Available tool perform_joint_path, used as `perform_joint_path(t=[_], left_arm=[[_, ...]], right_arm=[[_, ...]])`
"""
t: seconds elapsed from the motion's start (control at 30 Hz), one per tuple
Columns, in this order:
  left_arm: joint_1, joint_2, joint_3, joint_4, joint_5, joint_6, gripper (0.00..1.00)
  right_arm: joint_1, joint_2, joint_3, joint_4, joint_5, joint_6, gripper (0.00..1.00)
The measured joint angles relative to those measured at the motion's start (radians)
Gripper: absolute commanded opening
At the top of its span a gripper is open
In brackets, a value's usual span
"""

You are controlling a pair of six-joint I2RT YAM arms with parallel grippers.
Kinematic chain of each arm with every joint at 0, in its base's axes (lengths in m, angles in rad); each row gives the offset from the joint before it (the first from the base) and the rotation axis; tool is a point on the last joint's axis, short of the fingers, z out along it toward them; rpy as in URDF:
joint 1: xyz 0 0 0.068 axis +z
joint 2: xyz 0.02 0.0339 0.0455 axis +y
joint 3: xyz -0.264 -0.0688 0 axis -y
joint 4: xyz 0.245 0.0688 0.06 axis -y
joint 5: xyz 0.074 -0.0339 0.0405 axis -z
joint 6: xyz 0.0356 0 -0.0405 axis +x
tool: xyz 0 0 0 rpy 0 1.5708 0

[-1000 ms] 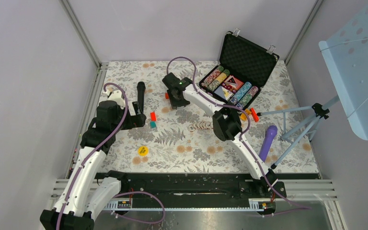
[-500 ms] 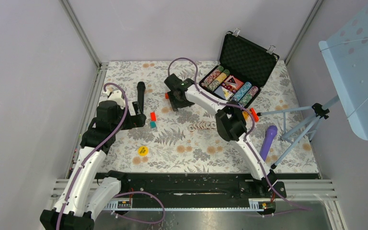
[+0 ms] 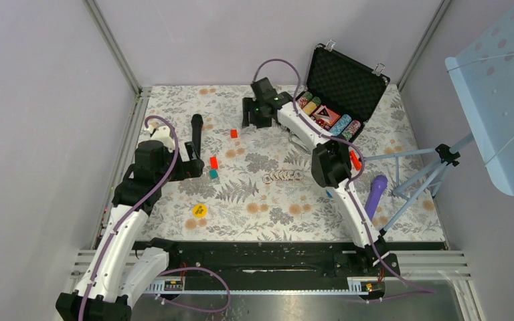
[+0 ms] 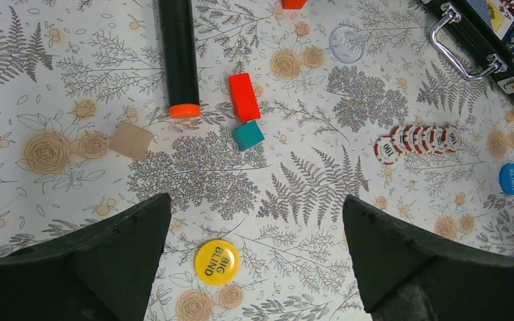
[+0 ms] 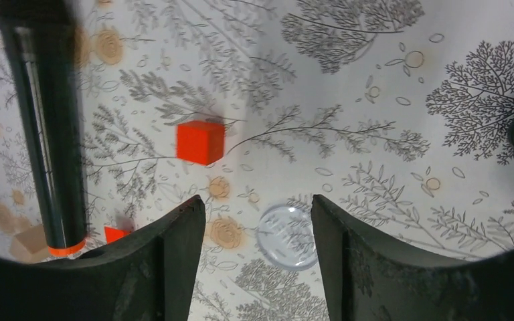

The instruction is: Pack up texas hold em set

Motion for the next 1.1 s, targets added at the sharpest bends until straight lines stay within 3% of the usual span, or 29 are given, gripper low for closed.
perform_joint_path(t=[0.17,0.5,0.9,1.1], left_arm=[[0.0,0.0,0.0,0.0,0.0,0.0,0.99],[0.0,0.0,0.0,0.0,0.0,0.0,0.99],[0.0,0.0,0.0,0.0,0.0,0.0,0.99],[0.0,0.0,0.0,0.0,0.001,0.0,0.99]], right_arm=[[-0.049,0.076,0.006,-0.003,-0.095,0.043,0.59],[-0.014,0.103,0.023,-0.063,-0.147,0.06,0.46],[0.041,0.1,0.053,-0.218,-0.044,-0.019,0.44],[0.056,0.057,-0.015,-0.25,0.014,-0.065,0.44]])
